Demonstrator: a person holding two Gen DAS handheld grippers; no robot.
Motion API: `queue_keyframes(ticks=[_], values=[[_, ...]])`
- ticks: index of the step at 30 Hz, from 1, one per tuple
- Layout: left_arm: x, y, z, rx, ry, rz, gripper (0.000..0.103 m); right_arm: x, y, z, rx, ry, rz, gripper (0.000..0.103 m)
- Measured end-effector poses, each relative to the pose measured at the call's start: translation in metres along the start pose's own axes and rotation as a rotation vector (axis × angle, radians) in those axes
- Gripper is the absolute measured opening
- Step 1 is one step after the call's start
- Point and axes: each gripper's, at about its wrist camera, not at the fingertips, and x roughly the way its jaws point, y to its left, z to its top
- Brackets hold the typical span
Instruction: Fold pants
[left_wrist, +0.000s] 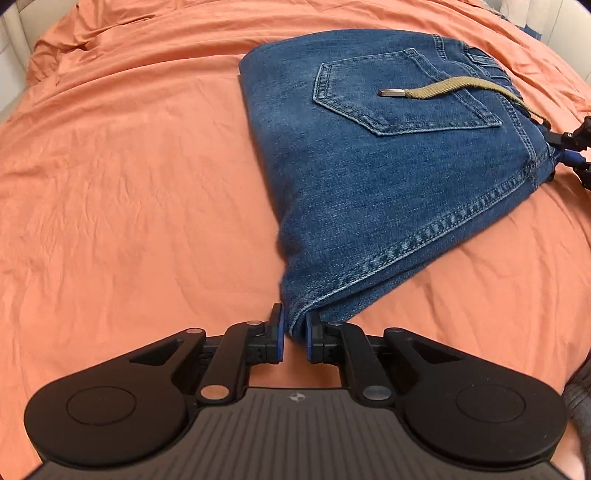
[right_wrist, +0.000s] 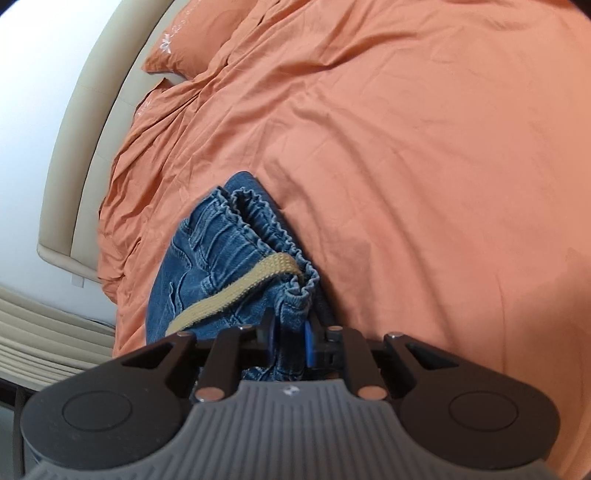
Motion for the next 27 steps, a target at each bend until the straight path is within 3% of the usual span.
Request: queue_keyframes(ticks=[5,7,10,12,17,19,21,24,27], values=[[-0.004,0.004,-0.003,-0.042,0.018,-0.026,0.013,-0.007,0.003,-0.002,-0.015,-0.012,-0.009,0.012],[-0.007,0.009,-0.004,-0.071,0.025,-0.029,0.019,-0.01,0.005,-0.003,-0.032,-0.019,-0.036,0.014],[-0.013,0.014,-0.007,-0.117,0.024,-0.021,0.025,-0.018,0.002,-0.005,-0.014,-0.016,-0.044,0.014],[-0.017,0.021,-0.01,-0.158,0.019,0.007,0.024,-0.023,0.003,-0.006,-0.022,-0.021,-0.056,0.015],[-0.033,0.046,-0.013,-0.287,-0.073,-0.026,0.024,-0.042,0.011,-0.009,-0.073,-0.065,-0.157,0.018],[-0.038,0.05,-0.01,-0.318,-0.129,-0.052,0.024,-0.055,0.009,-0.008,-0.069,-0.105,-0.12,0.02],[-0.043,0.054,-0.006,-0.328,-0.193,-0.083,0.027,-0.063,0.01,-0.004,-0.065,-0.126,-0.05,0.035],[-0.039,0.056,0.008,-0.355,-0.265,-0.152,0.04,-0.063,0.02,0.0,-0.136,-0.135,-0.001,0.046],[-0.029,0.059,0.024,-0.41,-0.305,-0.221,0.052,-0.054,0.031,0.007,-0.202,-0.122,0.034,0.049]])
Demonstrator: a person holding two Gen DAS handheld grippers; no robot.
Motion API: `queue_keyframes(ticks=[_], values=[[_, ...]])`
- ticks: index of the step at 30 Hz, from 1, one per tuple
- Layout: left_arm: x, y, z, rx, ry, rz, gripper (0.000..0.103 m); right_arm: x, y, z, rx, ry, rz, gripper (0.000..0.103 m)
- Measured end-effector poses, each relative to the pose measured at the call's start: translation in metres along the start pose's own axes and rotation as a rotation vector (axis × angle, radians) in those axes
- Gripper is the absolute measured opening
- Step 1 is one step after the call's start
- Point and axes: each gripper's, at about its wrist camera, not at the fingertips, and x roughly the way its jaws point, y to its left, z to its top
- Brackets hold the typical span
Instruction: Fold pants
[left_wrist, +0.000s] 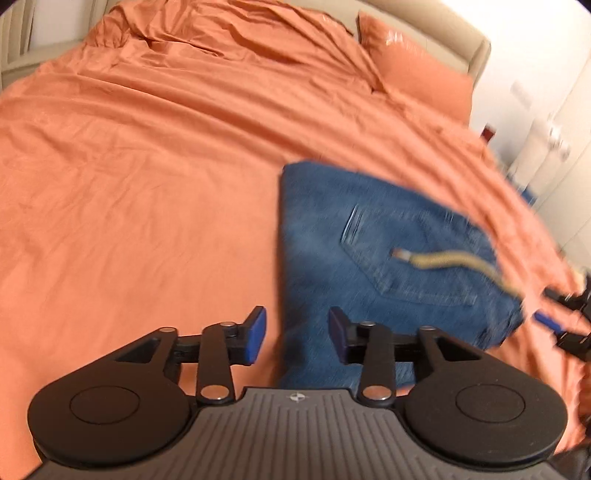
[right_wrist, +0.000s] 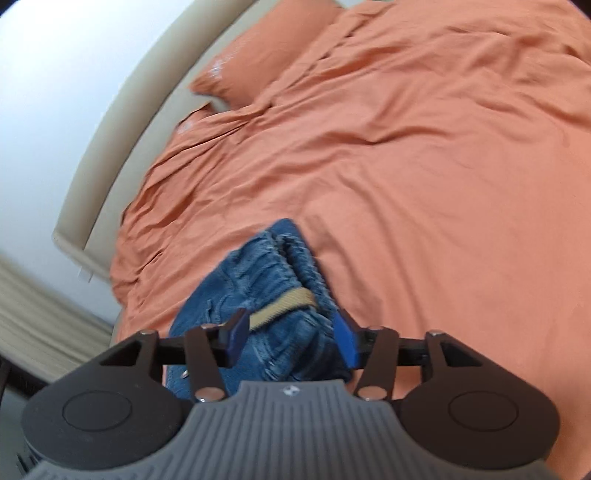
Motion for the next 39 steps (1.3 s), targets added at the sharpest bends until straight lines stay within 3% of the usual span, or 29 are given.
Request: queue_keyframes(ticks=[4,9,12,15,20,26,30,32,34,39], values=[[0.014,0.011,0.012,-0.105,-0.019,-0.063,0.061,0.018,0.006,0.015,-0.073,-0.005,0.011,0.05],[0.046,0.029,0.027,-0.224,0.002,-0.116,0.066,0.047,0.001,0.024,-0.087,0.054,0.051,0.065],[0.063,0.033,0.033,-0.22,0.039,-0.116,0.069,0.065,-0.001,0.029,-0.105,0.099,0.043,0.065],[0.081,0.038,0.036,-0.225,0.101,-0.164,0.071,0.077,-0.008,0.037,-0.111,0.132,0.053,0.064],[0.099,0.043,0.04,-0.219,0.147,-0.201,0.073,0.102,-0.038,0.046,0.019,0.226,0.129,0.063],[0.115,0.054,0.042,-0.268,0.18,-0.276,0.075,0.126,-0.052,0.048,0.085,0.297,0.188,0.06],[0.122,0.056,0.042,-0.284,0.185,-0.298,0.066,0.14,-0.052,0.047,0.089,0.333,0.207,0.053],[0.125,0.054,0.042,-0.283,0.189,-0.306,0.058,0.141,-0.053,0.047,0.093,0.336,0.216,0.047],[0.126,0.051,0.041,-0.283,0.194,-0.315,0.04,0.142,-0.053,0.046,0.083,0.336,0.224,0.041],[0.115,0.037,0.043,-0.211,0.15,-0.263,0.022,0.134,-0.038,0.046,0.019,0.306,0.217,0.03]])
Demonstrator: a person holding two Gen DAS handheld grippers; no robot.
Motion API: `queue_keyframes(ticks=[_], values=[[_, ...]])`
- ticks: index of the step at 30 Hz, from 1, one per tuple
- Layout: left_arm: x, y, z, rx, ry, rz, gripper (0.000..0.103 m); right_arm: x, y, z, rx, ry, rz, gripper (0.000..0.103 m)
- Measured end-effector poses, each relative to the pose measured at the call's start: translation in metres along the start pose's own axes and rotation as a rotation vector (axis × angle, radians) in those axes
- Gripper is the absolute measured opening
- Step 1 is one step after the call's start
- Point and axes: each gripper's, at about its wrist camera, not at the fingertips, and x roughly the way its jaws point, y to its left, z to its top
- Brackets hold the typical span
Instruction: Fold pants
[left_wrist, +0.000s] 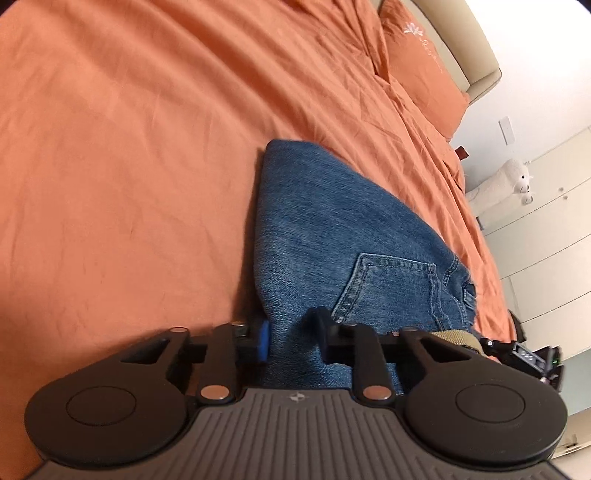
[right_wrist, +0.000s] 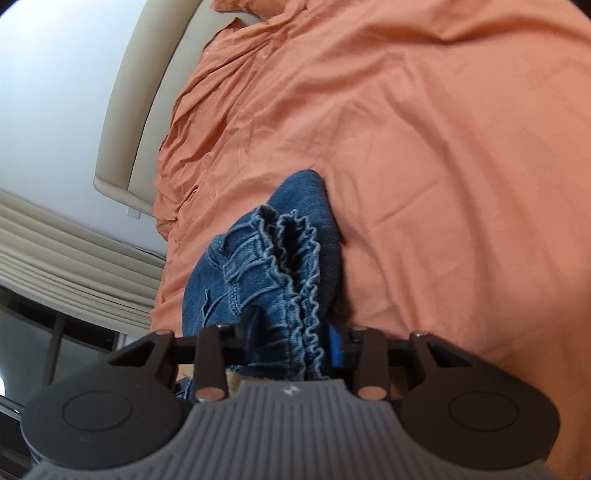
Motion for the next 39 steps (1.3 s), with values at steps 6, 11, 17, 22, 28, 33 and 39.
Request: queue_keyframes(ticks=[6,11,17,22,28,33,39], values=[[-0.029,-0.024,-0.005,0.07,-0.081,0.05,0.007,-0.019,0.038,-0.008,-0.087,-0.059,-0.045,0.022],[-0.057,-0.031,-0.007,0.091,-0.104,0.063,0.005,-0.031,0.088,-0.015,-0.193,-0.071,-0.073,0.019],[-0.058,-0.008,-0.007,-0.001,-0.07,0.074,0.023,-0.026,0.129,-0.024,-0.263,-0.037,-0.176,0.019],[-0.049,0.003,-0.008,-0.042,-0.054,0.034,0.06,-0.021,0.106,-0.023,-0.152,-0.044,-0.206,0.019],[-0.01,0.016,-0.005,-0.095,0.001,-0.024,0.059,-0.021,0.097,-0.025,-0.13,-0.046,-0.219,0.019],[-0.003,0.005,-0.003,-0.046,0.011,-0.048,0.028,-0.016,0.094,-0.022,-0.126,-0.028,-0.241,0.019],[-0.03,-0.02,-0.009,0.018,-0.063,-0.055,0.021,-0.022,0.107,-0.023,-0.127,-0.028,-0.241,0.019]])
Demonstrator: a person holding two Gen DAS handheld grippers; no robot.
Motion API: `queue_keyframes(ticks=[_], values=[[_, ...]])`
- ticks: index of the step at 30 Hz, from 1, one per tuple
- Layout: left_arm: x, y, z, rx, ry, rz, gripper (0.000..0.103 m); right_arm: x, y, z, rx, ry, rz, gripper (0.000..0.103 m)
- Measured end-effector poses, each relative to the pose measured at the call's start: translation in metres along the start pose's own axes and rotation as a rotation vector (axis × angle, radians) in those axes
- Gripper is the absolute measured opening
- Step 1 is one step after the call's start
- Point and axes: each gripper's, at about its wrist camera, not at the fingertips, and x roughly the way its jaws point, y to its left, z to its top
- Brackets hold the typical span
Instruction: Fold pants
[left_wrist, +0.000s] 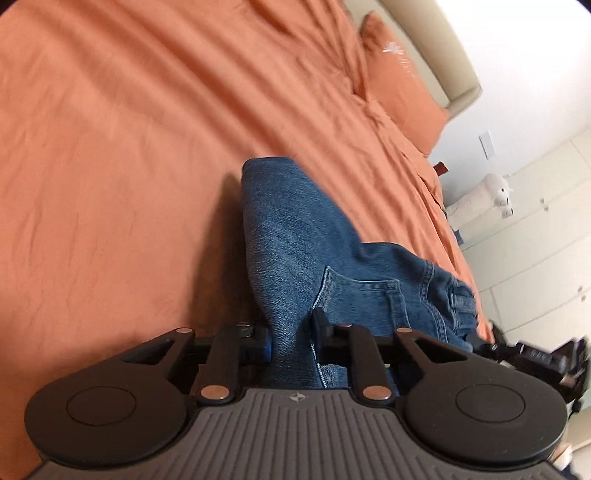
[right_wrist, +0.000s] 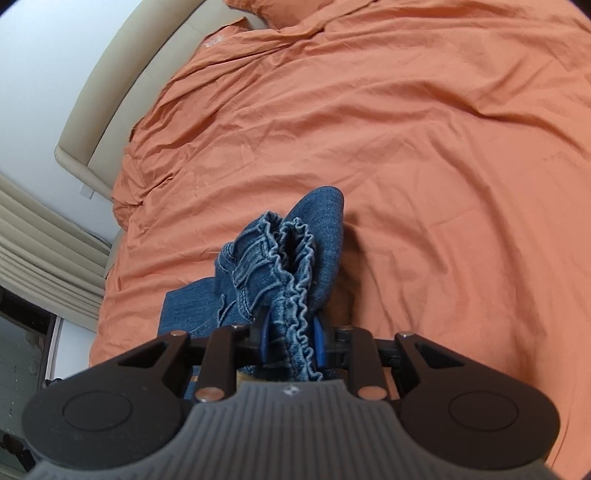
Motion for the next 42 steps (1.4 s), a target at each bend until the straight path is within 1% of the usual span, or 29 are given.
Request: queue_keyframes(ticks=[4,7,10,15,18,20,24,29,32,34,36,37,38,40,42], values=[[-0.028,-0.016,0.005,0.042,-0.034,0.026,0.021,-0.013,0.028,-0.002,-0.044,0.003,0.021,0.018],[-0.059,-0.016,0.015,0.071,-0.056,0.048,0.021,-0.019,0.055,-0.007,-0.082,0.006,0.038,0.018],[-0.096,-0.012,0.026,0.097,-0.081,0.093,0.021,-0.017,0.079,-0.016,-0.092,0.01,0.093,0.018],[-0.155,0.006,0.048,0.126,-0.121,0.194,0.021,0.015,0.122,-0.038,-0.089,0.027,0.197,0.018],[-0.18,0.018,0.059,0.152,-0.14,0.252,0.021,0.043,0.146,-0.053,-0.076,0.043,0.257,0.018],[-0.19,0.031,0.066,0.152,-0.146,0.284,0.021,0.063,0.161,-0.061,-0.072,0.053,0.289,0.018],[-0.197,0.063,0.075,0.133,-0.167,0.309,0.021,0.106,0.183,-0.072,-0.071,0.078,0.324,0.018],[-0.181,0.108,0.08,0.103,-0.166,0.295,0.021,0.152,0.194,-0.075,-0.098,0.105,0.32,0.018],[-0.165,0.135,0.08,0.07,-0.145,0.295,0.021,0.177,0.186,-0.076,-0.107,0.129,0.3,0.018],[-0.156,0.15,0.077,0.069,-0.139,0.313,0.022,0.193,0.177,-0.078,-0.112,0.153,0.28,0.018],[-0.151,0.167,0.075,0.05,-0.132,0.306,0.022,0.204,0.166,-0.079,-0.107,0.162,0.266,0.018],[-0.15,0.175,0.074,0.041,-0.128,0.3,0.021,0.209,0.159,-0.079,-0.099,0.173,0.264,0.018],[-0.149,0.181,0.074,0.039,-0.129,0.313,0.022,0.213,0.153,-0.079,-0.097,0.182,0.261,0.017],[-0.148,0.188,0.073,0.039,-0.111,0.307,0.024,0.221,0.147,-0.081,-0.113,0.191,0.238,0.017],[-0.149,0.185,0.071,0.058,-0.108,0.319,0.024,0.226,0.142,-0.083,-0.095,0.197,0.228,0.02]])
